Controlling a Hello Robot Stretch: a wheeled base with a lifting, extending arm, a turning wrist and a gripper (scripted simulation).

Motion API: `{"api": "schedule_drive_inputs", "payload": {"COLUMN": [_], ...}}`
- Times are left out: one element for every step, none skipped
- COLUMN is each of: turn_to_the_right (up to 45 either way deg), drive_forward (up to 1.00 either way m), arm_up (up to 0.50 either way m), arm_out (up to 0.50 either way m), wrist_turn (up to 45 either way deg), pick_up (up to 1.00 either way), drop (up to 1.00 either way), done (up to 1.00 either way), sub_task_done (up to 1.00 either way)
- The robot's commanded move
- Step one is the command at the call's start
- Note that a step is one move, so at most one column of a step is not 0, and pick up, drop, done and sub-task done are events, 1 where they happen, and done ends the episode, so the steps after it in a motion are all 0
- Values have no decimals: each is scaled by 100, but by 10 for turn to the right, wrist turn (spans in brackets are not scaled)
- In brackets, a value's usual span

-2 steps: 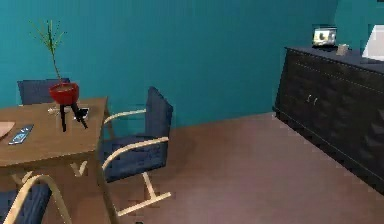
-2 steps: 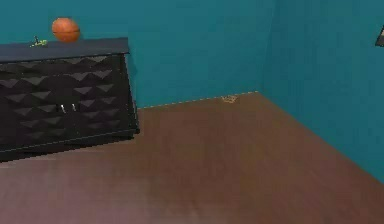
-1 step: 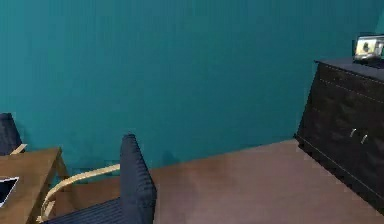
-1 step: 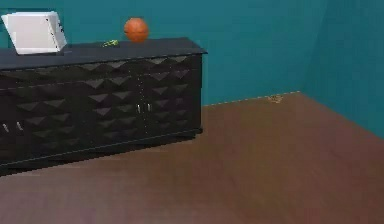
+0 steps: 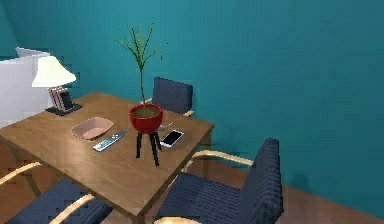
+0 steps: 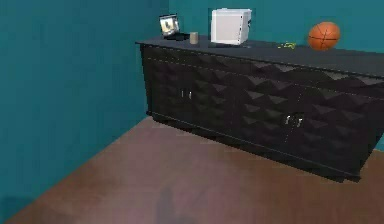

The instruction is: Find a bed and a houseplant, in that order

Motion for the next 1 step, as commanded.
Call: {"api": "schedule_drive_inputs", "payload": {"turn_to_the_right": [-120], "drive_forward": [0], "arm_up": [0], "arm_out": [0], "wrist_turn": [0], "pick_up": [0], "drop": [0], "done": [0], "sub_task_done": [0]}}
